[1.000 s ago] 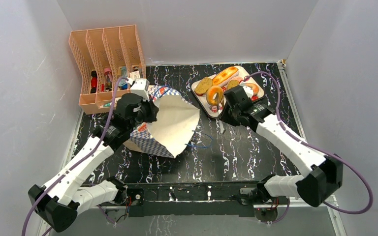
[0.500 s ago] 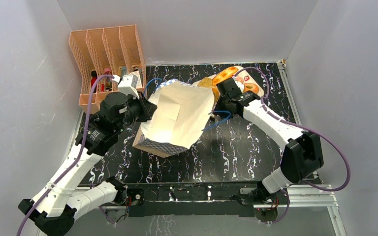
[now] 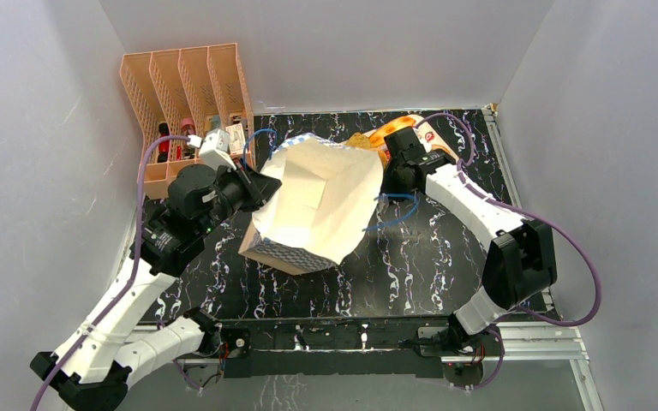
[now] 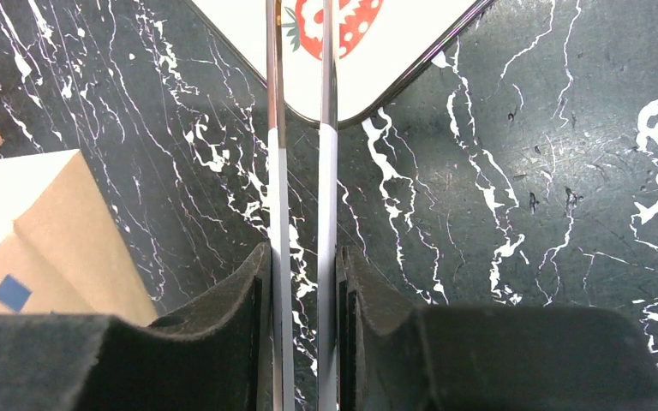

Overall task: Take the fake bread out of the paper bag
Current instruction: Place the fake bread in the container.

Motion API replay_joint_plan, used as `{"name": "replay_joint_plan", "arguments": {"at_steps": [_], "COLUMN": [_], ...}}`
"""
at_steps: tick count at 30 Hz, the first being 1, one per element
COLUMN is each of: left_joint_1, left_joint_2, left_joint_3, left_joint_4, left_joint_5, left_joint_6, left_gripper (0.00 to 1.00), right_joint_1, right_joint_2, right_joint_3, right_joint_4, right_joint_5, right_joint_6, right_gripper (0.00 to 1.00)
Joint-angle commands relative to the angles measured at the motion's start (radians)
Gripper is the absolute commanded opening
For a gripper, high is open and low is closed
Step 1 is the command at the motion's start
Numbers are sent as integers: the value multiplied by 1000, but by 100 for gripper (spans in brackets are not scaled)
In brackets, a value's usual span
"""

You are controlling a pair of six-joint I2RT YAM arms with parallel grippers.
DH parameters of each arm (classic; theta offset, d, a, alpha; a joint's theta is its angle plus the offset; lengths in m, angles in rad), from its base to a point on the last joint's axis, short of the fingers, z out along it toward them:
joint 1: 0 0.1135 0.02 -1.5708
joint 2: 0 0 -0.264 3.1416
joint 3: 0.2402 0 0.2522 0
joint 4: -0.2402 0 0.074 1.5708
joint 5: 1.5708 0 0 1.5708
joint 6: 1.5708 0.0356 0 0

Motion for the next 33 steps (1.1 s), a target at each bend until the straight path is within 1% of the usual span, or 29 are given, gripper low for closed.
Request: {"name": "replay_joint_plan", "arguments": {"at_steps": [1, 5, 7, 10, 16, 20, 24, 26, 31, 33], "left_joint_1": [1, 1, 1, 1, 1, 0, 1, 1, 1, 1], "left_joint_2": [-36, -45, -50, -63, -70, -73, -48, -32, -17, 5], "left_joint_3": [6, -8, -22, -72, -170, -187, -172, -189, -233, -249], "left_joint_4": [65, 85, 100, 153, 271, 294, 316, 357, 417, 441], "left_joint_5": [-2, -19, -28, -34, -30, -43, -52, -46, -57, -46], "left_joint_6": [-72, -116, -145, -200, -303, -319, -334, -380, -438, -460], "left_gripper": [0, 0, 0, 0, 0, 0, 0, 0, 0, 0], "right_joint_1": [-23, -27, -30, -35, -41, -49, -59, -65, -68, -68], "right_joint_2": [9, 10, 10, 7, -9, -28, -58, -85, -129, -167], "right_joint_3": [39, 38, 40, 44, 46, 35, 16, 18, 24, -9], "right_joint_4": [22, 24, 22, 18, 19, 28, 40, 42, 41, 58], "right_joint_5": [-13, -26, -30, -32, -51, -46, -56, -50, -65, -63], "right_joint_6": [-9, -16, -17, -21, -19, -24, -24, -26, -27, -23], "right_gripper": [3, 21, 27, 33, 35, 36, 36, 36, 35, 35]}}
